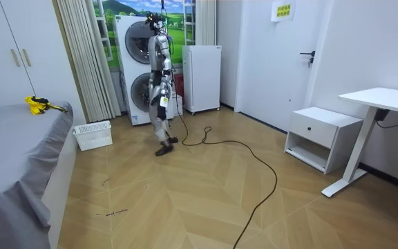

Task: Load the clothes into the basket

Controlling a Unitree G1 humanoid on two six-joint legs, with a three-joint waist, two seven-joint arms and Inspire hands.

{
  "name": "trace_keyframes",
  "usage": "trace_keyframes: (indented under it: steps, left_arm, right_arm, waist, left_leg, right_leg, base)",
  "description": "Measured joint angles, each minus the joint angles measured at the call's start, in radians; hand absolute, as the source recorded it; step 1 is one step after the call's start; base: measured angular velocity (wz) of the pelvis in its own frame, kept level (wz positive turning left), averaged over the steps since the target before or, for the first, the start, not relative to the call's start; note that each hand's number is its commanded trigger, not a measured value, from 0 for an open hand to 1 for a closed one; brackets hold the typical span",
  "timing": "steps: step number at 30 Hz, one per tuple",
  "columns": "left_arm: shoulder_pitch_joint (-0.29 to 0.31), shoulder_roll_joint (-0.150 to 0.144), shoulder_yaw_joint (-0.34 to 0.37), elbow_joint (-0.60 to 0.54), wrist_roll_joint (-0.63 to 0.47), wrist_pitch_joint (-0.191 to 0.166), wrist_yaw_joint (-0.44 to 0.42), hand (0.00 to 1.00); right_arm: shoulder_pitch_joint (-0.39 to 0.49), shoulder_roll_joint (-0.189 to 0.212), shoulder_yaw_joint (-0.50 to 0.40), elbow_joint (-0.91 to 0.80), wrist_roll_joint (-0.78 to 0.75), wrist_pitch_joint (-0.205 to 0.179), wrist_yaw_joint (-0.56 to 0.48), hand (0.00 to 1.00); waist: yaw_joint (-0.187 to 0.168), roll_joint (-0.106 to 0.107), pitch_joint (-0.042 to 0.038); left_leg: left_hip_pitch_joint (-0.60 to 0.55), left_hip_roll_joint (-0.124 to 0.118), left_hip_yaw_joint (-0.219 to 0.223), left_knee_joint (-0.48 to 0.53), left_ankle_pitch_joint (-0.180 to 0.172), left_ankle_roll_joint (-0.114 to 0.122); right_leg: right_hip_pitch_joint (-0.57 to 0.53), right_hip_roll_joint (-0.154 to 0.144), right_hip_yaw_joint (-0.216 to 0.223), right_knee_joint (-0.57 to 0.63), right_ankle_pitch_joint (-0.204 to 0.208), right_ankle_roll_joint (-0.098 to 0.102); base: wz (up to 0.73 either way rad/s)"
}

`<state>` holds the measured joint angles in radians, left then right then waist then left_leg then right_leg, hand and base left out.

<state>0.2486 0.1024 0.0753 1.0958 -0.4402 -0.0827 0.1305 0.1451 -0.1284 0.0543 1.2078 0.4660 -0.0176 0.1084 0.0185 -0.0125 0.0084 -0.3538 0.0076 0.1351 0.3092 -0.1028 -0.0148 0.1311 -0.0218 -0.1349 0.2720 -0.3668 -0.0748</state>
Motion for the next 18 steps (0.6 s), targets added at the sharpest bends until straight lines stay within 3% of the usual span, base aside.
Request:
trace_keyframes:
  steps: [1,3,4,5,6,7,8,9,10,11,13,14,15,16,17,18]
  left_arm:
    - [0.006,-0.001,0.000,0.005,0.000,0.001,0.004,0.00]
    - [0.028,-0.009,0.000,0.006,-0.002,0.001,0.006,0.00]
    - [0.029,-0.010,0.000,0.006,-0.002,0.001,0.004,0.00]
    - [0.022,-0.009,0.000,0.005,-0.002,0.001,-0.009,0.00]
    - [0.011,-0.008,0.000,0.007,-0.002,0.001,-0.019,0.00]
    - [0.004,-0.008,0.002,0.006,-0.002,0.000,-0.026,0.00]
    - [-0.001,-0.004,0.002,0.006,-0.001,-0.002,-0.033,0.00]
    - [-0.004,0.000,-0.001,0.008,-0.002,-0.003,-0.037,0.00]
    - [-0.012,0.002,-0.001,0.011,-0.004,-0.005,-0.036,0.00]
    - [-0.016,0.002,-0.002,0.011,-0.004,-0.005,-0.036,0.00]
    - [-0.031,0.002,-0.041,-0.008,-0.001,-0.006,-0.033,0.00]
    - [-0.038,0.001,-0.045,-0.010,0.004,-0.009,-0.033,0.00]
    - [-0.055,-0.006,-0.037,-0.009,0.023,-0.013,-0.031,0.00]
    - [-0.062,-0.008,-0.036,-0.007,0.029,-0.014,-0.031,0.00]
    - [-0.067,-0.006,-0.039,-0.006,0.040,-0.015,-0.034,0.00]
    - [-0.068,-0.004,-0.042,-0.010,0.042,-0.015,-0.036,0.00]
  right_arm:
    - [0.002,-0.001,0.000,0.000,-0.001,0.003,-0.001,0.00]
    - [0.007,-0.004,0.000,0.000,-0.003,0.015,-0.006,0.00]
    - [0.007,-0.004,-0.001,-0.001,-0.005,0.015,-0.008,0.00]
    - [0.005,-0.003,-0.009,-0.003,-0.014,0.015,-0.009,0.00]
    - [0.002,-0.001,-0.024,-0.001,-0.029,0.013,-0.009,0.00]
    - [-0.001,-0.001,-0.030,-0.002,-0.034,0.007,-0.010,0.00]
    - [0.000,-0.002,-0.040,-0.003,-0.038,-0.007,-0.012,0.00]
    - [-0.001,-0.004,-0.039,-0.010,-0.035,-0.019,-0.022,0.00]
    - [0.008,-0.003,-0.039,-0.011,-0.031,-0.025,-0.034,0.00]
    - [0.012,-0.003,-0.039,-0.012,-0.031,-0.027,-0.038,0.00]
    - [0.020,-0.006,-0.044,-0.013,-0.029,-0.037,-0.052,0.00]
    - [0.016,-0.007,-0.049,-0.017,-0.031,-0.043,-0.055,0.00]
    - [0.007,-0.007,-0.054,-0.024,-0.027,-0.050,-0.056,0.00]
    - [0.001,-0.007,-0.054,-0.038,-0.024,-0.050,-0.055,0.00]
    - [-0.012,-0.005,-0.054,-0.082,-0.021,-0.048,-0.055,0.00]
    - [-0.018,-0.003,-0.054,-0.124,-0.027,-0.049,-0.057,0.00]
  waist:
    - [0.000,-0.001,0.0002]
    - [0.007,-0.010,-0.0002]
    - [0.008,-0.016,-0.0020]
    - [0.006,-0.025,-0.0093]
    - [0.001,-0.051,-0.0042]
    - [0.003,-0.056,0.0021]
    - [0.004,-0.054,0.0032]
    - [0.007,-0.045,0.0016]
    - [0.008,-0.049,-0.0029]
    - [0.007,-0.047,-0.0047]
    - [0.003,-0.028,-0.0101]
    - [0.005,-0.011,-0.0161]
    - [0.012,-0.001,-0.0060]
    - [0.015,0.010,-0.0024]
    - [0.013,0.030,0.0007]
    - [0.006,0.045,0.0036]
  left_leg:
    - [-0.009,-0.003,-0.002,-0.041,0.031,-0.002]
    - [-0.024,-0.010,0.004,-0.118,0.177,0.023]
    - [-0.029,-0.022,0.005,-0.111,0.202,0.041]
    - [-0.043,-0.044,0.021,-0.076,0.213,0.077]
    - [-0.053,-0.065,0.049,-0.021,0.169,0.095]
    - [-0.060,-0.070,0.058,0.014,0.146,0.091]
    - [-0.069,-0.065,0.083,0.090,0.074,0.096]
    - [-0.061,-0.065,0.093,0.151,0.011,0.102]
    - [-0.022,-0.072,0.108,0.163,-0.041,0.109]
    - [0.005,-0.077,0.120,0.161,-0.062,0.115]
    - [0.129,-0.093,0.127,0.109,-0.116,0.131]
    - [0.159,-0.094,0.119,0.085,-0.122,0.132]
    - [0.216,-0.090,0.093,0.046,-0.133,0.129]
    - [0.244,-0.088,0.065,0.026,-0.136,0.126]
    - [0.294,-0.081,0.006,-0.008,-0.140,0.120]
    - [0.339,-0.071,-0.043,-0.036,-0.150,0.115]
  right_leg:
    - [0.006,-0.001,0.004,0.000,-0.007,0.008]
    - [0.028,-0.018,0.035,-0.001,-0.044,0.031]
    - [0.030,-0.027,0.047,-0.001,-0.055,0.035]
    - [0.032,-0.053,0.056,-0.007,-0.071,0.049]
    - [0.049,-0.087,0.056,-0.020,-0.072,0.065]
    - [0.056,-0.100,0.056,-0.021,-0.068,0.072]
    - [0.062,-0.116,0.051,0.013,-0.059,0.089]
    - [0.043,-0.127,0.048,0.122,-0.048,0.109]
    - [-0.003,-0.154,0.046,0.288,-0.015,0.152]
    - [-0.030,-0.166,0.043,0.383,0.026,0.159]
    - [-0.101,-0.186,0.022,0.615,0.312,0.137]
    - [-0.124,-0.186,0.020,0.660,0.347,0.129]
    - [-0.187,-0.175,-0.003,0.729,0.244,0.093]
    - [-0.220,-0.160,-0.019,0.742,0.191,0.080]
    - [-0.290,-0.122,-0.038,0.720,0.113,0.059]
    - [-0.360,-0.081,-0.066,0.652,0.073,0.054]
  base:
    - [-0.21]
    - [-0.24]
    - [-0.18]
    - [-0.05]
    - [-0.07]
    - [-0.16]
    - [-0.17]
    - [-0.13]
    - [0.00]
    - [0.14]
    - [0.29]
    - [0.09]
    - [-0.08]
    - [-0.14]
    - [-0.03]
    - [0.06]
